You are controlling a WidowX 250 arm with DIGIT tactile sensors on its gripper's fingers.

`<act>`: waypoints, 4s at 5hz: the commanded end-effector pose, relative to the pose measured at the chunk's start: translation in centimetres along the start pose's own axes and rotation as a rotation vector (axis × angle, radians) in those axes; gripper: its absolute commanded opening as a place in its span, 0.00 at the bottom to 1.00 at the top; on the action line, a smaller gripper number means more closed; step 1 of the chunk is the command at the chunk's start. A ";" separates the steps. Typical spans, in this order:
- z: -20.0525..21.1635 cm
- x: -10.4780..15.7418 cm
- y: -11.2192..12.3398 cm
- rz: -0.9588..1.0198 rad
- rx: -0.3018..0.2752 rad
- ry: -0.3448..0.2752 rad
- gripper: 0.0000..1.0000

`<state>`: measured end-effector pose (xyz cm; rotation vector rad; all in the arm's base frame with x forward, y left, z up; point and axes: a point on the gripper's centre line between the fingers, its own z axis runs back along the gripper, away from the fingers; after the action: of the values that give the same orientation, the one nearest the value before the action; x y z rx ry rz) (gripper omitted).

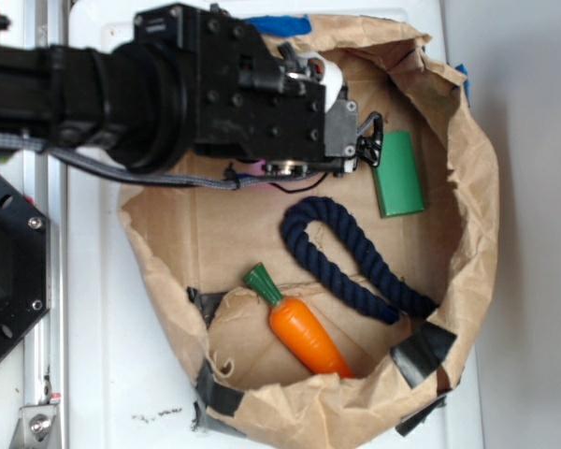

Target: Grab the red paper.

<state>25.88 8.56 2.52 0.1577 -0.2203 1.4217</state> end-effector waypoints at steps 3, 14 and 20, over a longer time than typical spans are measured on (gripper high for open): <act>1.2 0.3 0.1 0.044 -0.021 0.020 1.00; 4.5 1.8 0.9 0.037 -0.020 -0.081 1.00; -0.2 2.5 -1.0 0.031 0.031 -0.117 0.00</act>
<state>27.28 10.59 2.36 0.2757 -0.2762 1.4300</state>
